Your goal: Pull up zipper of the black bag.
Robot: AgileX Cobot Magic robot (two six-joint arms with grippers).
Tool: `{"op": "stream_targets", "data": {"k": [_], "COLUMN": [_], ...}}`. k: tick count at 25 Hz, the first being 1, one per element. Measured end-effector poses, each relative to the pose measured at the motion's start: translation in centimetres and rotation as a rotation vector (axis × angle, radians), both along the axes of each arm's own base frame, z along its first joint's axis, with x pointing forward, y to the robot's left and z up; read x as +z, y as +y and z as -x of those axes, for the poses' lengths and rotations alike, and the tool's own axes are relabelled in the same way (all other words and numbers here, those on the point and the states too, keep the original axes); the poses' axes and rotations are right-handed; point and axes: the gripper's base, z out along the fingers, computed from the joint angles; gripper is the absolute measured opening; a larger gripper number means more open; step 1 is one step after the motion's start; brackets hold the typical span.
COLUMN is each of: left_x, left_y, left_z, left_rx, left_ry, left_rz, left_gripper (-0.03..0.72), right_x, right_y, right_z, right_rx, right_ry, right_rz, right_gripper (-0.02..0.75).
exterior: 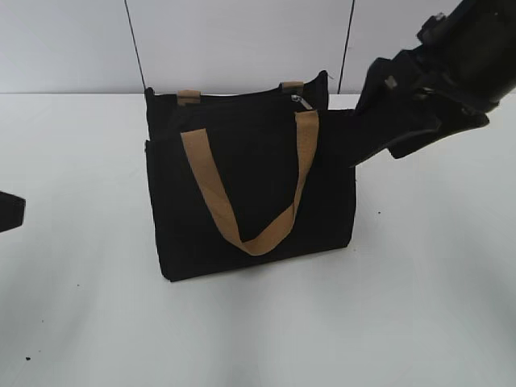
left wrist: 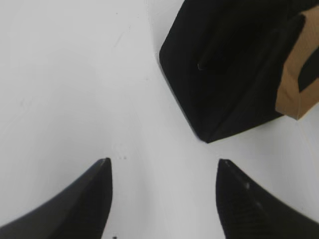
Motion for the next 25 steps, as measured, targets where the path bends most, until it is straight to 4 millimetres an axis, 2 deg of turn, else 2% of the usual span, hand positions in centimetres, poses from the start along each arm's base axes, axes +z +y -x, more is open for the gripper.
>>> {"op": "stream_targets", "data": {"k": [2,6,12,16,25], "left_x": [0.8,2.0,2.2,2.1,2.0], "left_y": [0.8,2.7,5.4,6.9,9.2], "left_z": [1.5,4.4,7.9,9.7,13.1], "left_rx": [-0.01,-0.047,-0.104,-0.104,-0.189], "left_ry": [-0.004,-0.033,-0.009,-0.013,-0.116], "left_rz": [0.0,-0.008,-0.056,-0.058,-0.035], "left_gripper": [0.501,0.499,0.499,0.499,0.498], "right_x": [0.3,0.1,0.0,-0.2,-2.3], "right_y": [-0.4,-1.7,-4.2,-6.2,-10.9], "right_z": [1.1,4.7,11.5,16.4,24.7], "right_rx": [-0.004,-0.013,-0.057,-0.123,-0.309], "right_ry": [-0.008,-0.017,-0.12,-0.221,-0.437], "right_rz": [0.0,0.004,-0.022,-0.035,0.019], "right_gripper": [0.624,0.618,0.608,0.599,0.597]}}
